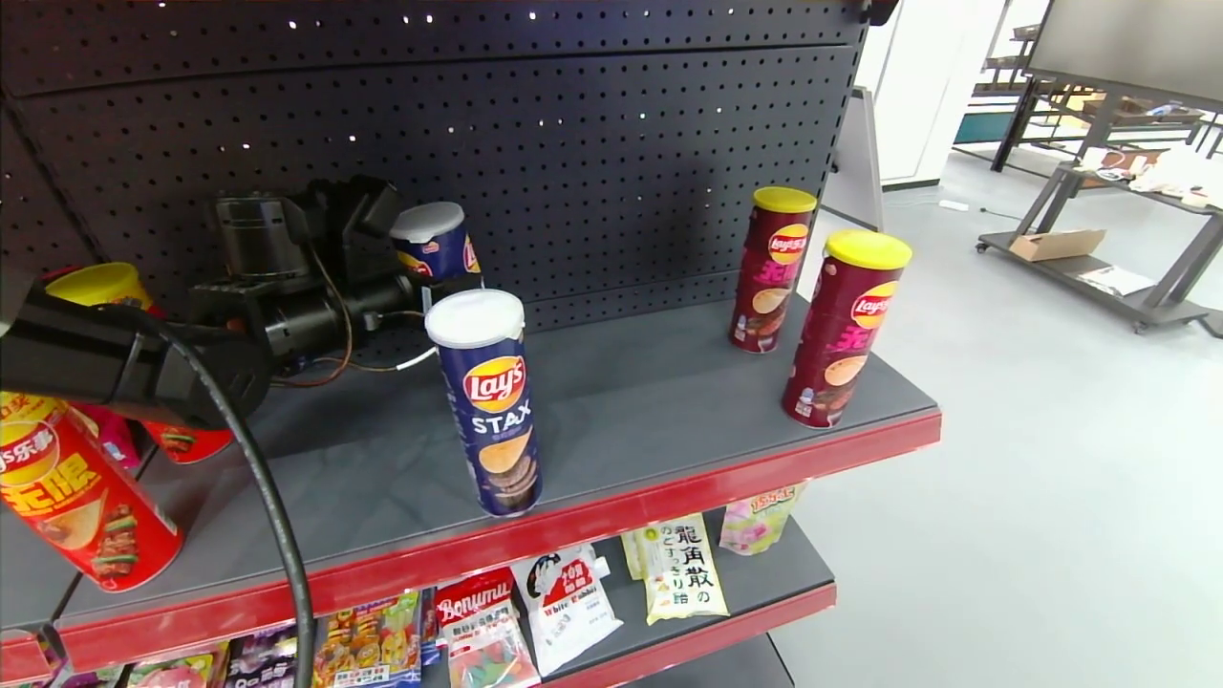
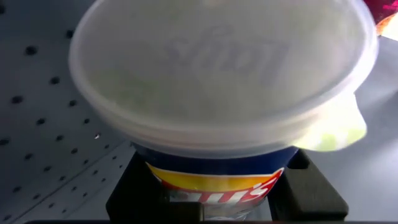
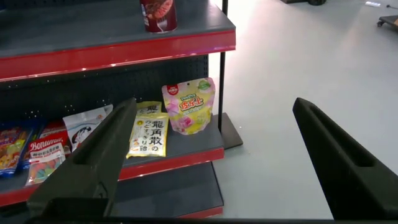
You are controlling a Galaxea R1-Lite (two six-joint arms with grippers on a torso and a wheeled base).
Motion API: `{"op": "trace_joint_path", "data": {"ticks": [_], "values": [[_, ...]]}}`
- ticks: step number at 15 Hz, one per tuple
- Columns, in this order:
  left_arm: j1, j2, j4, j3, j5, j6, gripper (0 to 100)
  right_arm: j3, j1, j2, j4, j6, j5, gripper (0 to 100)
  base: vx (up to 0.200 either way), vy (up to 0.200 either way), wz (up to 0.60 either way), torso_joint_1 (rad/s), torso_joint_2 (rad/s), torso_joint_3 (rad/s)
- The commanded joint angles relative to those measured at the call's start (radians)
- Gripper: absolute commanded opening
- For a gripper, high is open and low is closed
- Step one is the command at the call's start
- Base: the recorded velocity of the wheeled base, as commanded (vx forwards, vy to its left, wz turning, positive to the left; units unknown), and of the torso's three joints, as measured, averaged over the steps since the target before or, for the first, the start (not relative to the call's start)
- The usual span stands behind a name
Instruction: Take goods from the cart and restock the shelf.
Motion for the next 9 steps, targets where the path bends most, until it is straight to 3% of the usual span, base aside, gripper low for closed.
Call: {"op": "trace_joint_path", "data": {"ticks": [1, 9], "values": [[-0.003, 0.017, 0.000, -0.008, 0.000, 0.001, 0, -0.001, 0.001, 0.001, 0.000, 0.001, 0.001, 100, 0.000, 0.000, 0.00, 0.000, 0.00, 0.000], [-0.025, 0.058, -0.005, -0.040, 0.028, 0.007, 0, -0.001, 0.001, 0.001, 0.000, 0.001, 0.001, 100, 0.000, 0.000, 0.00, 0.000, 0.00, 0.000]]}}
